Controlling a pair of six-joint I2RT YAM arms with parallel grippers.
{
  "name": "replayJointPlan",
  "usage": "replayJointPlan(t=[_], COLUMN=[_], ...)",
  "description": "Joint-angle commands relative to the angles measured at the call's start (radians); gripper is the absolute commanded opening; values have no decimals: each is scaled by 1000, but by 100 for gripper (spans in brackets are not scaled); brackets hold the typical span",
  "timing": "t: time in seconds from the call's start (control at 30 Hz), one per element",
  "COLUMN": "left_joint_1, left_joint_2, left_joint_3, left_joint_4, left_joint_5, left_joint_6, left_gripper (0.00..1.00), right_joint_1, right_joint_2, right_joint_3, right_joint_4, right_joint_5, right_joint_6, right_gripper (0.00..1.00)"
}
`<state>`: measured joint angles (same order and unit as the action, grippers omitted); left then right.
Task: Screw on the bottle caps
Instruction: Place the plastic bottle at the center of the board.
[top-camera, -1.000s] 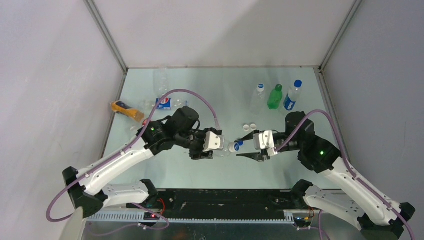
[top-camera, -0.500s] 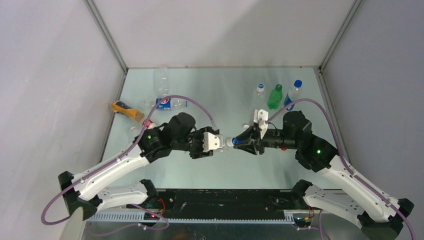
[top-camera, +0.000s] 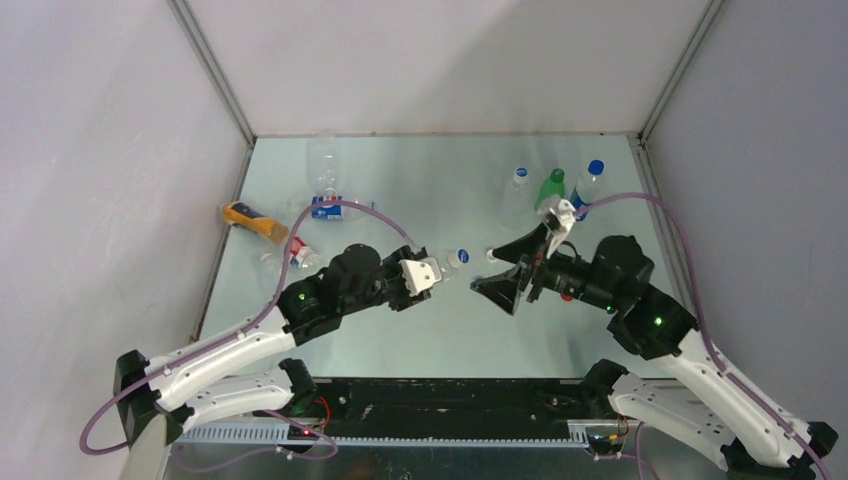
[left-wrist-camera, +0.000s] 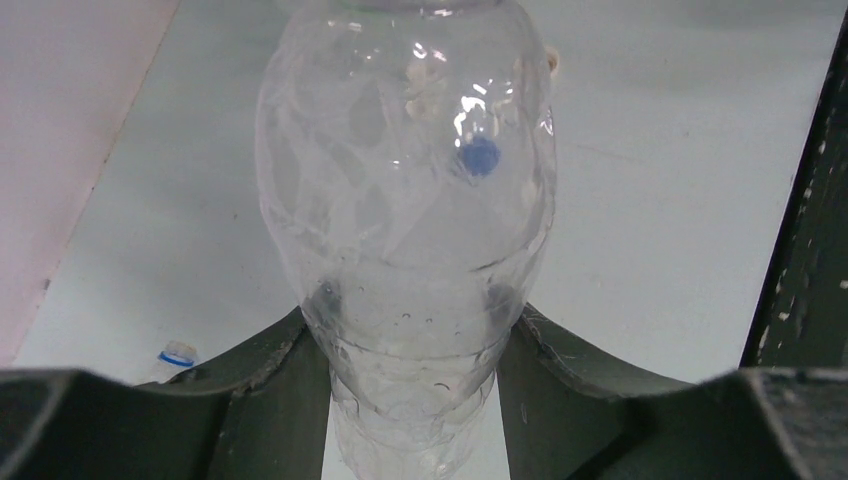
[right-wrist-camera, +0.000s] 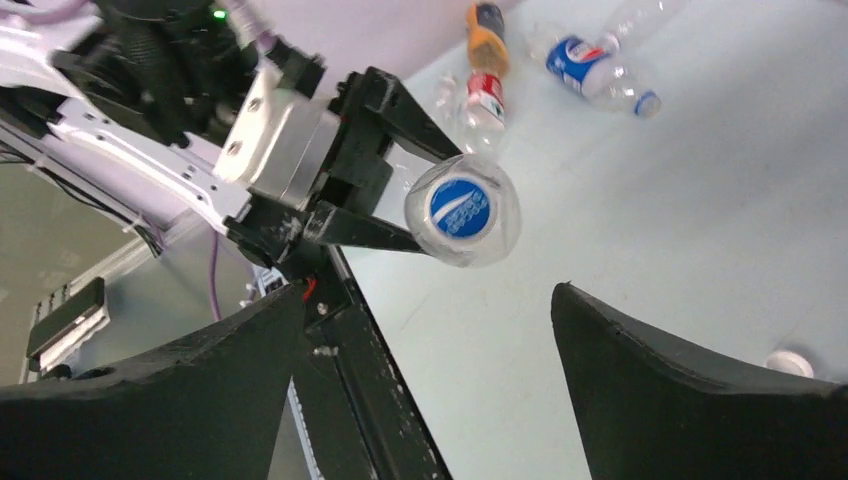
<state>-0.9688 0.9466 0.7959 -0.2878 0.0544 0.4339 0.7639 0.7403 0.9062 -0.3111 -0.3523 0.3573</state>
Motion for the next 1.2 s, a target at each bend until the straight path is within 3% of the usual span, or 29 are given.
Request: replayJointPlan(t=[0.0, 0.27, 0.6, 1.17], left_joint_1=[11, 12, 12, 12], left_joint_2=[-51, -51, -9, 19], left_joint_3=[-28, -50, -31, -23], left_joint_4=[207, 297, 372, 386], left_joint_5=[27, 62, 104, 165], left_joint_6=[-135, -202, -240, -258], left_gripper=[4, 5, 5, 5], right_joint_1=[-2, 8, 138, 158], right_joint_2=[-94, -42, 36, 106], right_joint_3=[-96, -36, 26, 37], right_joint_4=[187, 183, 207, 302], right_joint_5=[0, 149, 342, 319], right_joint_6=[-33, -2, -7, 34], right_gripper=[98, 99, 84, 57])
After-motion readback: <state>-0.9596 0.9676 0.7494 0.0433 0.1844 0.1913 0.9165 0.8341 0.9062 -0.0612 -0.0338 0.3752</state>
